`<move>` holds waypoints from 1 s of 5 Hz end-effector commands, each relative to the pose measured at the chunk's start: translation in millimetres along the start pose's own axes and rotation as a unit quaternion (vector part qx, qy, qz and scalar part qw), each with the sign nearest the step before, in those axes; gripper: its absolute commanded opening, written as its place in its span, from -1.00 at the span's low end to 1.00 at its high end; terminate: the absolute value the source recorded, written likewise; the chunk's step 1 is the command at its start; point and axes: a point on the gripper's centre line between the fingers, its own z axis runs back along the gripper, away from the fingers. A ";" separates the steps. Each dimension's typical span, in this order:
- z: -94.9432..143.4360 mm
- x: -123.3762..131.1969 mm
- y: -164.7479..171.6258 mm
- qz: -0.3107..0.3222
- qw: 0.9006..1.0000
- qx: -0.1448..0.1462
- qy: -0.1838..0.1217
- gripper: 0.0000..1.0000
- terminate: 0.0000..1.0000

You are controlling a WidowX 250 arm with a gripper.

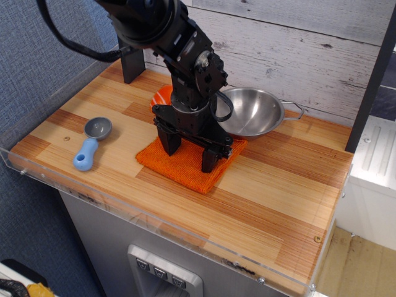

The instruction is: Move cloth from center front. cloth is now slightly right front.

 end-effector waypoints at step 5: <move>49.6 -61.8 -85.6 -0.028 0.996 -0.074 0.045 1.00 -1.00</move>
